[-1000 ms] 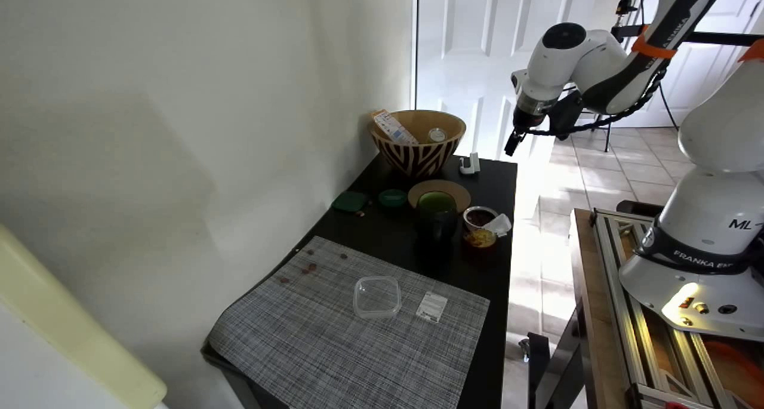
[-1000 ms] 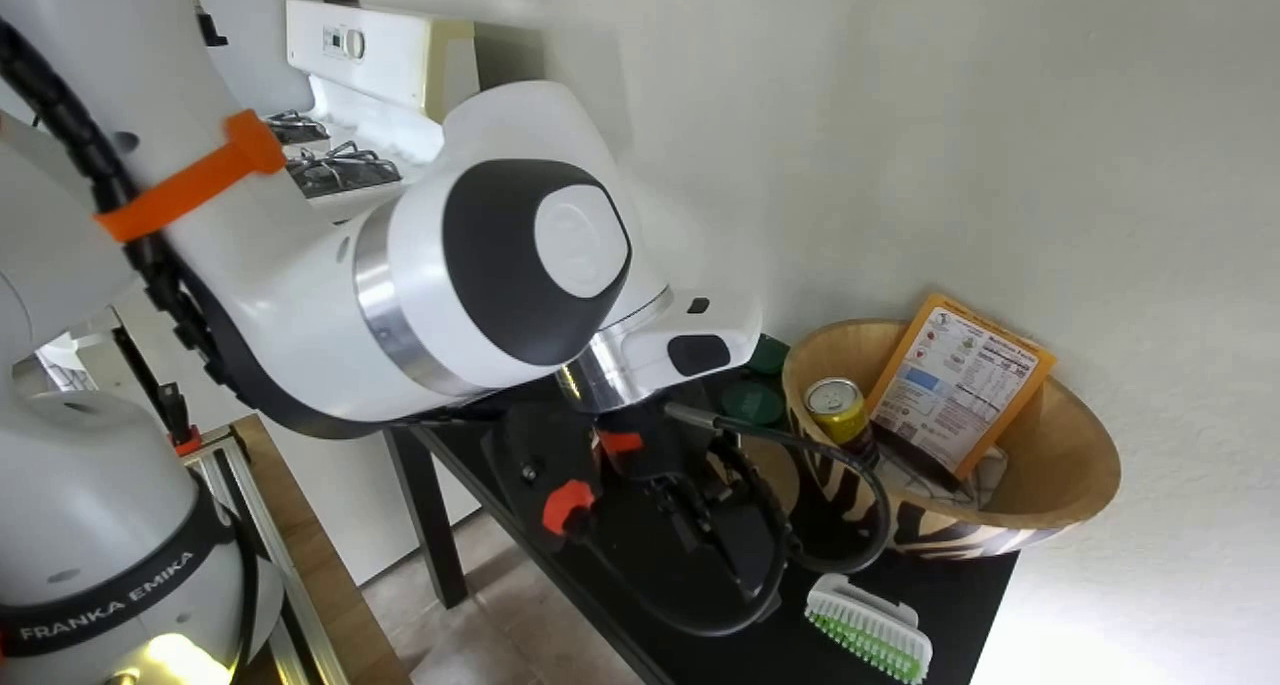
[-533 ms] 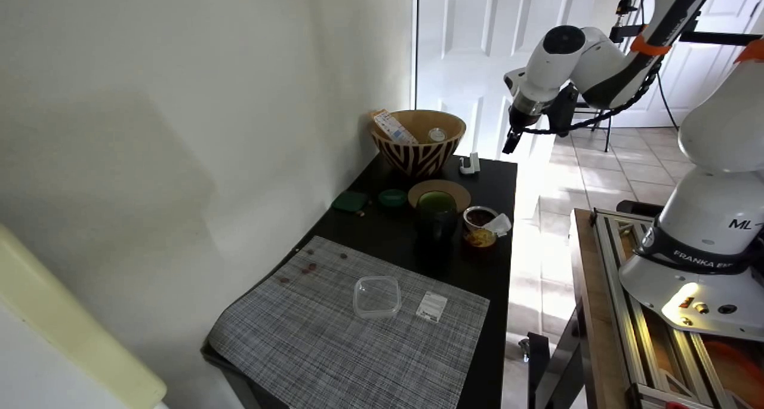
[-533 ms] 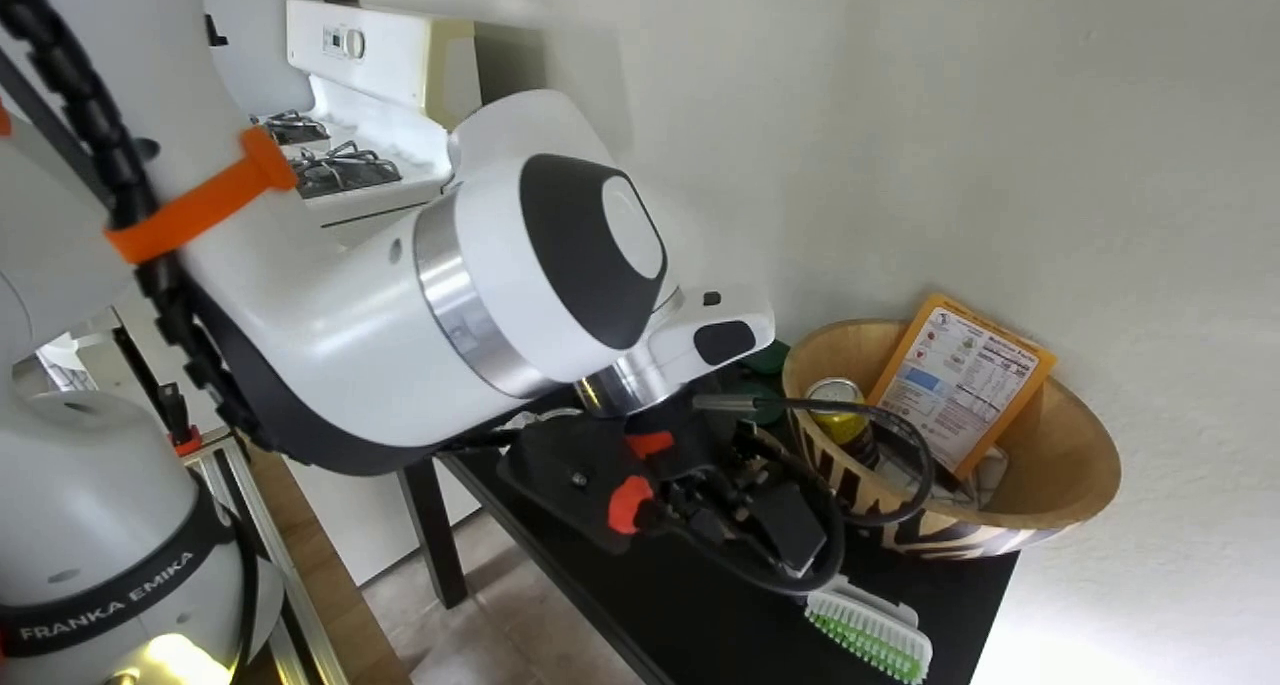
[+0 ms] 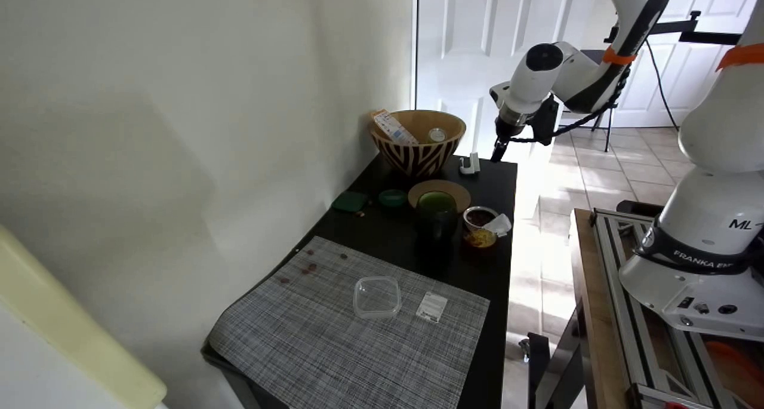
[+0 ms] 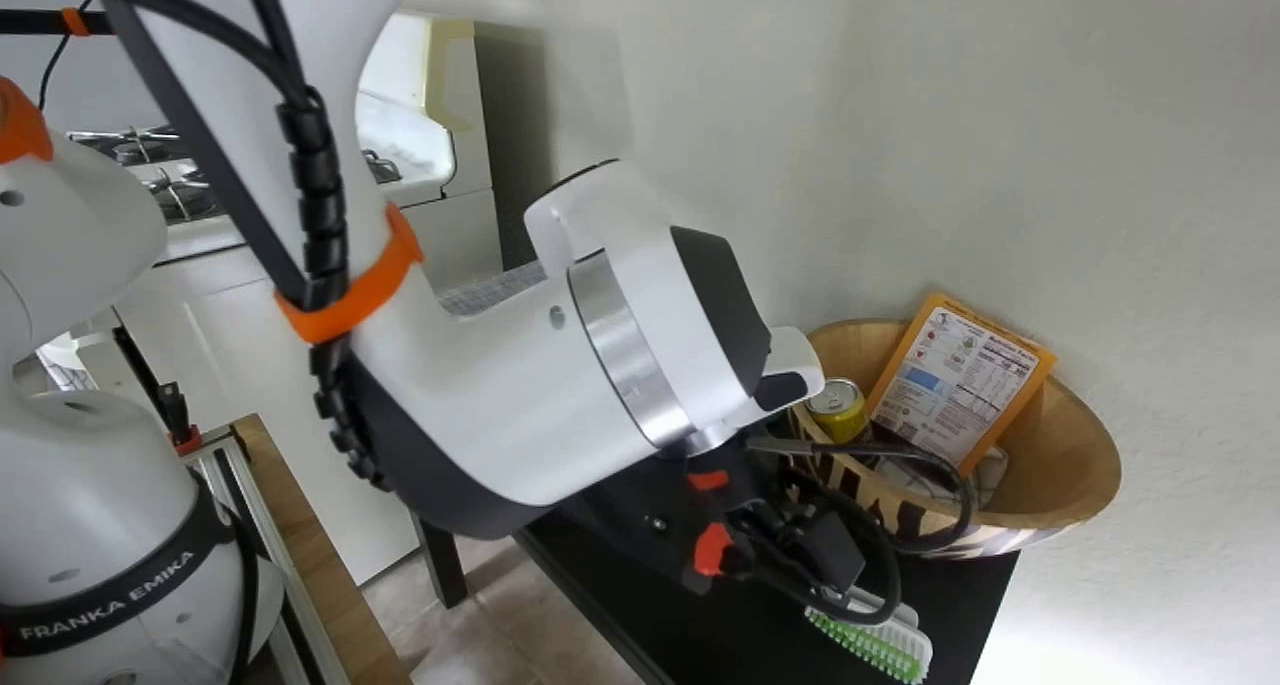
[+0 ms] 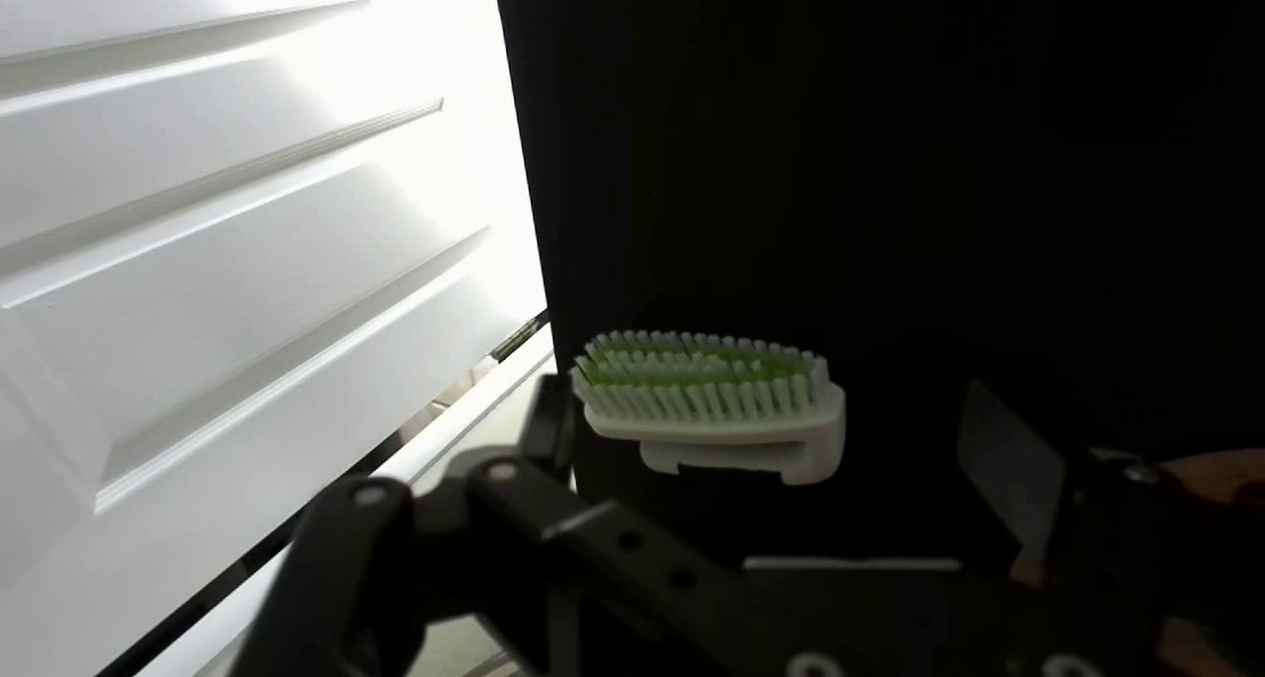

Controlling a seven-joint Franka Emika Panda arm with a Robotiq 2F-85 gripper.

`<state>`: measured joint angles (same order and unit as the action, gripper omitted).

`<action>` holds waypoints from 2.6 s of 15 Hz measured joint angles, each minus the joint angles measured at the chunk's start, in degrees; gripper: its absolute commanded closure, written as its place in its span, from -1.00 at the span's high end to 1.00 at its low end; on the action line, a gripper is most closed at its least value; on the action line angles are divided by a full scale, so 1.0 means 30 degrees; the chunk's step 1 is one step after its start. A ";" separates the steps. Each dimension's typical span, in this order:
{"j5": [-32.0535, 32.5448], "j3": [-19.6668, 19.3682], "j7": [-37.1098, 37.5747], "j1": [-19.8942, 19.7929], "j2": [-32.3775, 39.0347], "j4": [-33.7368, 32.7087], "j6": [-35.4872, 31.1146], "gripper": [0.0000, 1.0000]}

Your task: Put the brush in the brown bowl

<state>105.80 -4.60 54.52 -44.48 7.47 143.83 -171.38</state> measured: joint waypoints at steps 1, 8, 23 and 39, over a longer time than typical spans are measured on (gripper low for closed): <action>0.0009 0.0079 0.0175 -0.0012 0.0450 -0.0431 0.0001 1.00; 0.0933 0.0495 0.1941 -0.0157 0.2783 -0.2062 0.0003 1.00; 0.5048 0.2945 0.6888 -0.0735 0.5399 -0.4559 0.0142 1.00; 1.1394 0.7501 0.9855 -0.5150 0.7362 -0.5615 0.2903 -0.13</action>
<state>139.99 17.90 84.08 -59.93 29.56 126.98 -162.67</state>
